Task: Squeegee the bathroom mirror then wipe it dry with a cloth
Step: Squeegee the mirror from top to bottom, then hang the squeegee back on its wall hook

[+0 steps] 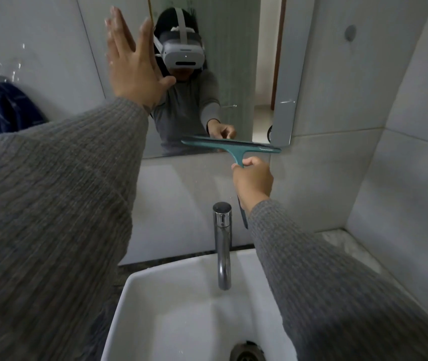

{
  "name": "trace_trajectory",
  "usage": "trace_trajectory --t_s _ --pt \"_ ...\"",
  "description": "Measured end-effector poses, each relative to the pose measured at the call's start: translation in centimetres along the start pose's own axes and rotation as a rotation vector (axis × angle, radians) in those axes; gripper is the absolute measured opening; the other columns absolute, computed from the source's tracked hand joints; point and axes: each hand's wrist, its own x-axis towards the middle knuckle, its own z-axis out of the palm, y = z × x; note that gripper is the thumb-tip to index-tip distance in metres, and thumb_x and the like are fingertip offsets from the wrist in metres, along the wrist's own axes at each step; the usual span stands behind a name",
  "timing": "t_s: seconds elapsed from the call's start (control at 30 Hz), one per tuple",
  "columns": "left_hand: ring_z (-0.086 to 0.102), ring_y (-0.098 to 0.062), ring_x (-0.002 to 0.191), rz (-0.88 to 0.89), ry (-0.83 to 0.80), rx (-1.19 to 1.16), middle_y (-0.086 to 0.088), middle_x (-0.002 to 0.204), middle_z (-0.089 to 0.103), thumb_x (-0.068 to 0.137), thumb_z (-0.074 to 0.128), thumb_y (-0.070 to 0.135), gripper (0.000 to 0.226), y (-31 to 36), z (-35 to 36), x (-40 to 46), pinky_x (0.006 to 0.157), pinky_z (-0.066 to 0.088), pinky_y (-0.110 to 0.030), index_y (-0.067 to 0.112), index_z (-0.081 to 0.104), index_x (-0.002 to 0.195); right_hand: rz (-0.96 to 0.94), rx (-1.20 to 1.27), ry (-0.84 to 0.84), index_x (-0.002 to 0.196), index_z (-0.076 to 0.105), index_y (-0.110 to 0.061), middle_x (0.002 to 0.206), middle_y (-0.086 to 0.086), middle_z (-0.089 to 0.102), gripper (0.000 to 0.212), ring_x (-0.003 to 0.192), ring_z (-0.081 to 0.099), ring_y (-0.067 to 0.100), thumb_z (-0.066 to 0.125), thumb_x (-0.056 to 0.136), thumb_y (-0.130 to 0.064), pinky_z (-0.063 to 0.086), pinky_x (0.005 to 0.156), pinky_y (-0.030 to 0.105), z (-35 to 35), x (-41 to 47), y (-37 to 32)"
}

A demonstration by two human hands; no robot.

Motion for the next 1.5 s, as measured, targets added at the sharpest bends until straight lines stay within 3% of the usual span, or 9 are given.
trace_trajectory --t_s 0.2,0.5,0.7,0.8,0.97,1.13,1.27,1.4,1.5 --pt "-0.001 -0.04 0.144 0.017 0.014 -0.005 -0.021 0.158 -0.001 0.079 0.067 0.046 0.088 -0.3 0.4 -0.4 0.115 0.018 -0.054 0.029 0.016 0.149 -0.097 -0.146 -0.031 0.093 0.062 -0.012 0.084 -0.001 0.059 0.006 0.058 0.046 0.003 0.061 0.092 -0.018 0.032 0.046 0.017 0.4 -1.5 0.4" --pt "0.011 -0.034 0.144 0.14 0.063 -0.066 -0.014 0.157 0.015 0.087 0.057 0.033 0.058 0.2 4.0 -7.4 0.115 0.016 -0.055 0.027 0.036 0.141 -0.135 -0.392 -0.13 0.1 0.064 -0.019 0.094 -0.002 0.063 0.012 0.077 0.055 0.017 0.062 0.091 -0.025 0.037 0.059 0.021 -1.1 -1.7 2.3" --pt "0.026 -0.03 0.14 0.368 -0.221 -0.204 -0.005 0.146 0.038 0.083 0.062 0.035 0.042 1.9 7.0 -14.0 0.106 0.031 -0.06 0.027 0.055 0.123 -0.15 -0.713 -0.336 0.094 0.07 -0.017 0.094 0.005 0.07 0.017 0.088 0.066 0.025 0.066 0.081 -0.028 0.049 0.073 0.03 -4.2 0.0 0.7" --pt "0.026 -0.033 0.14 0.462 -0.391 -0.284 -0.009 0.146 0.042 0.087 0.063 0.031 0.039 4.3 7.1 -16.0 0.108 0.028 -0.06 0.026 0.059 0.125 -0.229 -0.912 -0.436 0.081 0.069 -0.013 0.074 0.002 0.07 0.021 0.072 0.065 0.021 0.072 0.079 -0.034 0.05 0.071 0.03 -7.2 0.9 -2.2" --pt "0.014 -0.024 0.145 0.605 -0.487 -0.332 0.001 0.149 0.04 0.092 0.057 0.023 0.052 7.0 5.8 -16.4 0.114 0.016 -0.057 0.028 0.04 0.141 -0.378 -1.114 -0.615 0.084 0.068 -0.015 0.066 -0.001 0.069 0.02 0.069 0.062 0.015 0.075 0.08 -0.033 0.046 0.067 0.031 -12.4 1.8 -7.0" --pt "0.013 -0.027 0.145 0.896 -0.289 -0.103 -0.005 0.152 0.035 0.086 0.057 0.031 0.069 8.7 4.1 -14.9 0.115 0.006 -0.056 0.025 0.026 0.147 -0.522 -1.209 -0.647 0.08 0.065 -0.025 0.061 -0.003 0.07 0.019 0.066 0.061 0.013 0.079 0.074 -0.037 0.044 0.067 0.031 -16.5 2.7 -10.5" --pt "0.036 -0.029 0.137 1.03 -0.118 -0.038 -0.009 0.139 0.05 0.083 0.057 0.028 0.067 11.1 2.9 -13.1 0.115 0.014 -0.057 0.018 0.032 0.145 -0.59 -1.269 -0.595 0.079 0.067 -0.029 0.061 -0.008 0.069 0.021 0.066 0.058 0.005 0.079 0.071 -0.044 0.036 0.073 0.033 -18.6 3.2 -13.2" --pt "0.052 -0.028 0.114 0.998 0.0 -0.073 -0.008 0.119 0.058 0.084 0.066 0.023 0.065 13.0 2.9 -11.7 0.113 0.025 -0.052 0.022 0.037 0.143 -0.738 -1.393 -0.318 0.074 0.064 -0.031 0.072 -0.015 0.064 0.035 0.079 0.052 0.008 0.074 0.063 -0.063 0.022 0.084 0.04 -20.4 4.0 -14.7" --pt "0.054 -0.028 0.106 0.901 0.057 -0.129 -0.006 0.11 0.061 0.083 0.068 0.026 0.062 14.5 3.5 -11.7 0.112 0.028 -0.05 0.021 0.042 0.139 -0.75 -1.203 -0.179 0.081 0.065 -0.036 0.094 -0.014 0.062 0.042 0.1 0.048 0.016 0.065 0.063 -0.073 0.024 0.102 0.046 -21.6 5.7 -15.5"
